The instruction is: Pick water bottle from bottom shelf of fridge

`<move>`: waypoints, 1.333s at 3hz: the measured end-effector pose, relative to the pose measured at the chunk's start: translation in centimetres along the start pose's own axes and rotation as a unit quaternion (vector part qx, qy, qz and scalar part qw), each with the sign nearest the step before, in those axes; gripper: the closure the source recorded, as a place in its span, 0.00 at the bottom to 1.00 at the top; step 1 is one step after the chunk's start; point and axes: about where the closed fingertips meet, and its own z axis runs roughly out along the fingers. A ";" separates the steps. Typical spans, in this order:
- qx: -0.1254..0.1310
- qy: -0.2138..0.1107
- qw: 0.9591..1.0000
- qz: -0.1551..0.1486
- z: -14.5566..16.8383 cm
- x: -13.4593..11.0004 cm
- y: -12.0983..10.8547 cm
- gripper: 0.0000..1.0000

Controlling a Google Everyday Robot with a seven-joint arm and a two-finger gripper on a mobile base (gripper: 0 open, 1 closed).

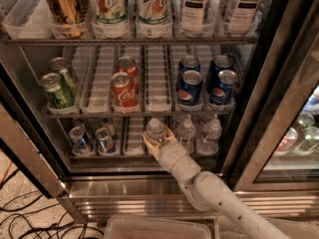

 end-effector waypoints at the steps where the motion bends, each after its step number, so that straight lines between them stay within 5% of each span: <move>1: -0.023 -0.022 0.999 -0.028 -1.4 -2.2 1.0 1.00; 2: -0.061 -0.034 0.996 -0.061 -3.0 -4.5 2.2 1.00; 4: -0.170 0.007 0.985 -0.036 -4.6 -7.8 1.1 1.00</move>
Offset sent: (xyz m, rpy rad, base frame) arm -0.0753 0.0024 0.0622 -0.1508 -0.1869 0.2074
